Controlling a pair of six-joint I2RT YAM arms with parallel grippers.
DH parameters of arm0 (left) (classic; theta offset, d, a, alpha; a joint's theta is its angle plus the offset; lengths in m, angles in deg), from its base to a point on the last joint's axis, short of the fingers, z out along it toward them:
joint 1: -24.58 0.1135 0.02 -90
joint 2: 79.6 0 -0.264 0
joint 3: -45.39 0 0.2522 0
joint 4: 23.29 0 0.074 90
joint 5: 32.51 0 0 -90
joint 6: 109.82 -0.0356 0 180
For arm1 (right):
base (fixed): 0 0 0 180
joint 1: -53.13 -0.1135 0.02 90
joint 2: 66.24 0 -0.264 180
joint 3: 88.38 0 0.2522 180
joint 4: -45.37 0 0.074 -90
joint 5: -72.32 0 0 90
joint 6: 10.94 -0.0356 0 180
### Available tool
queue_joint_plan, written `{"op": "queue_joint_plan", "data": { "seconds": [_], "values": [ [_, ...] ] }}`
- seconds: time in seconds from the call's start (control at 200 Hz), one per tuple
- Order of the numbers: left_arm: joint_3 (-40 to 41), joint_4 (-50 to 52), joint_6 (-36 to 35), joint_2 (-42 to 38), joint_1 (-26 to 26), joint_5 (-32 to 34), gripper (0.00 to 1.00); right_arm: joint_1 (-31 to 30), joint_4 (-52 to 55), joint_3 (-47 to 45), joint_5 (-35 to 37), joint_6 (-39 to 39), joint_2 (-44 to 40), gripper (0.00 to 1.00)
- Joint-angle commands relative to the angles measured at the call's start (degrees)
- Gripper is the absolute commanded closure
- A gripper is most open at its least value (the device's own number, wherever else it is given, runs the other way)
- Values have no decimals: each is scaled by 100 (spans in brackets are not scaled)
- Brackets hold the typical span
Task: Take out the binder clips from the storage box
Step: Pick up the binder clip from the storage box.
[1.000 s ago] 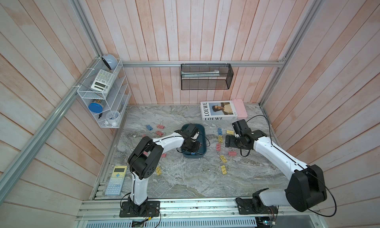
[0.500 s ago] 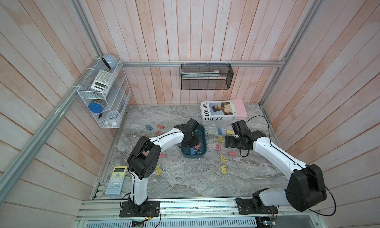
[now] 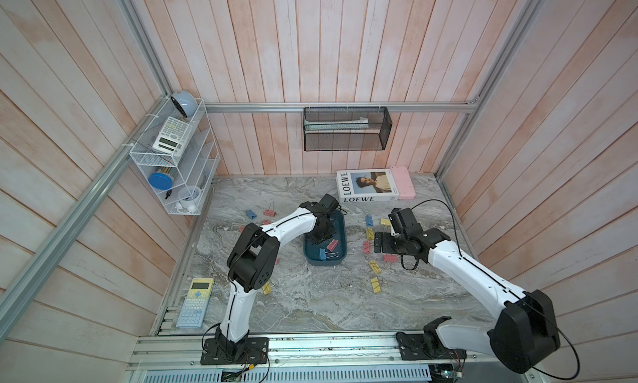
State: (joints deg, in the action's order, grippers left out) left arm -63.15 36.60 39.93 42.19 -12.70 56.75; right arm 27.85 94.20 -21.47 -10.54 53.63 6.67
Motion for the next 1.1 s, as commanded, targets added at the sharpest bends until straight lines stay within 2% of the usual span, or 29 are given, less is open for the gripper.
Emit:
{"op": "queue_joint_plan", "data": {
  "seconds": [0.0, 0.385, 0.675, 0.845, 1.095],
  "values": [
    [-287, 291, 266, 244, 22, 213, 73, -39, -22, -128, -46, 38, -174, 2],
    [-508, 299, 334, 664, 19, 281, 74, -46, 97, -155, 24, 91, -356, 2],
    [-330, 237, 288, 601, 17, 290, 84, -39, 62, -142, 38, 73, -303, 2],
    [-266, 213, 187, 567, 62, 301, 100, -42, 68, -111, 30, 61, -283, 2],
    [-400, 209, -62, 243, 147, 512, 100, -44, 80, -57, 33, 63, -294, 2]
  ]
}}
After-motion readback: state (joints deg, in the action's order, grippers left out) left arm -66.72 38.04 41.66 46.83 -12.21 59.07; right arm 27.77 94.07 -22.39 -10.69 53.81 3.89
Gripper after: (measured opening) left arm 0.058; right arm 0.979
